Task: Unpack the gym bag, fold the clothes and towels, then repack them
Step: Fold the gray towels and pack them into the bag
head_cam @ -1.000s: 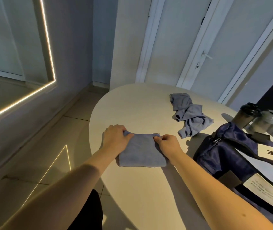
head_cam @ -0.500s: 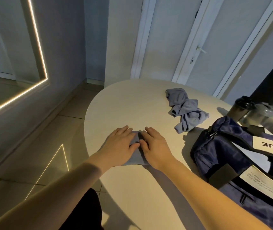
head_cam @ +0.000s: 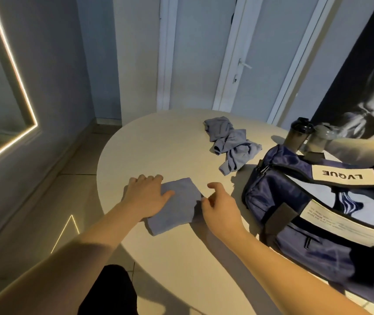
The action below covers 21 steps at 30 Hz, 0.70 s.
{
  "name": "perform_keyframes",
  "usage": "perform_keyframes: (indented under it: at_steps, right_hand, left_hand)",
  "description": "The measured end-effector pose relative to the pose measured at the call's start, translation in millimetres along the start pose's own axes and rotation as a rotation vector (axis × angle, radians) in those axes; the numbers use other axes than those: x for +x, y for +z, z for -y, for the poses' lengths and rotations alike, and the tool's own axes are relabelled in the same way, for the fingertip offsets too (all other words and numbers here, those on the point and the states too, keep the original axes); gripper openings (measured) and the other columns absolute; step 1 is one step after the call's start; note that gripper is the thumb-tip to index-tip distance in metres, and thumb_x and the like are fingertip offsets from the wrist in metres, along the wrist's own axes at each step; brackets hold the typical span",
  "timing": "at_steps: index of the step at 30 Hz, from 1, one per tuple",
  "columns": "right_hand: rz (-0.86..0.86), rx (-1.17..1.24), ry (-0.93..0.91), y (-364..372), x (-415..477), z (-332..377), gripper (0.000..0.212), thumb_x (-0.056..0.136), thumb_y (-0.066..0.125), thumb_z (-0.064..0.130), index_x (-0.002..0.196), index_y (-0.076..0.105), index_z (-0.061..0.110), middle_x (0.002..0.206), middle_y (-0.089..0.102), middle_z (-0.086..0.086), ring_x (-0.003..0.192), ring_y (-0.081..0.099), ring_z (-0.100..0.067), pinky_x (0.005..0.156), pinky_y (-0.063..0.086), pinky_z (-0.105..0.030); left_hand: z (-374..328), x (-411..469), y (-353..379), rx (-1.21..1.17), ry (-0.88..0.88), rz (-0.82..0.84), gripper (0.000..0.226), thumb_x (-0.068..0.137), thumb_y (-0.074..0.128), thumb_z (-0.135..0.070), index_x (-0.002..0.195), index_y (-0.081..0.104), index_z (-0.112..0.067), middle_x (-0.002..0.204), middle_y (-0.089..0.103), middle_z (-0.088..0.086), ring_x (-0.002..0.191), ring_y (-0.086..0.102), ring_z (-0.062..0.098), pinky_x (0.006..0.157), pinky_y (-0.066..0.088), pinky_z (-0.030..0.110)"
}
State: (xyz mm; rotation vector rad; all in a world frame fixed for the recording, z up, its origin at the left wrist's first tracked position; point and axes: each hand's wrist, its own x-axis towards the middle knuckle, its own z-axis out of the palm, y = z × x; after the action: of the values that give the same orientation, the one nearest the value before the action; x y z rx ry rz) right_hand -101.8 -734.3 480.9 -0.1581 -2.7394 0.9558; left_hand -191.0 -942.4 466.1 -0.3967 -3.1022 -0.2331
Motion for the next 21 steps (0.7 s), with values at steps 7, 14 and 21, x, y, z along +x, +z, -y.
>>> perform_keyframes:
  at_steps: [7, 14, 21]
  right_hand:
    - [0.283, 0.204, 0.34, -19.7, -21.0, 27.9, 0.058, 0.095, 0.064, 0.036, 0.132, 0.033, 0.003, 0.086, 0.053, 0.002, 0.073, 0.055, -0.012, 0.057, 0.045, -0.027]
    - [0.31, 0.7, 0.534, -15.9, -39.7, 50.4, 0.018, 0.098, 0.06, 0.005, 0.089, 0.045, 0.008, 0.072, 0.045, -0.004, 0.069, 0.048, -0.017, 0.061, 0.045, -0.025]
    - [-0.008, 0.904, 0.457, -52.5, -36.3, 43.3, 0.069, 0.087, 0.068, 0.018, 0.146, 0.031, 0.018, 0.114, 0.066, -0.011, 0.095, 0.072, -0.031, 0.077, 0.062, -0.052]
  left_hand:
    - [-9.6, 9.7, -28.5, -0.098, -0.152, 0.214, 0.065, 0.08, 0.065, -0.068, 0.122, 0.059, -0.019, 0.12, 0.064, 0.007, 0.109, 0.058, 0.029, 0.089, 0.048, 0.038]
    - [-19.5, -1.8, -48.3, -0.331, -0.161, 0.324, 0.058, 0.078, 0.079, -0.047, 0.118, 0.058, -0.011, 0.107, 0.065, 0.009, 0.093, 0.063, 0.023, 0.074, 0.05, 0.033]
    - [-75.1, -27.0, -87.4, -0.474, 0.086, 0.096, 0.031, 0.087, 0.071, -0.039, 0.1, 0.06, -0.012, 0.092, 0.066, 0.011, 0.078, 0.06, 0.021, 0.07, 0.049, 0.033]
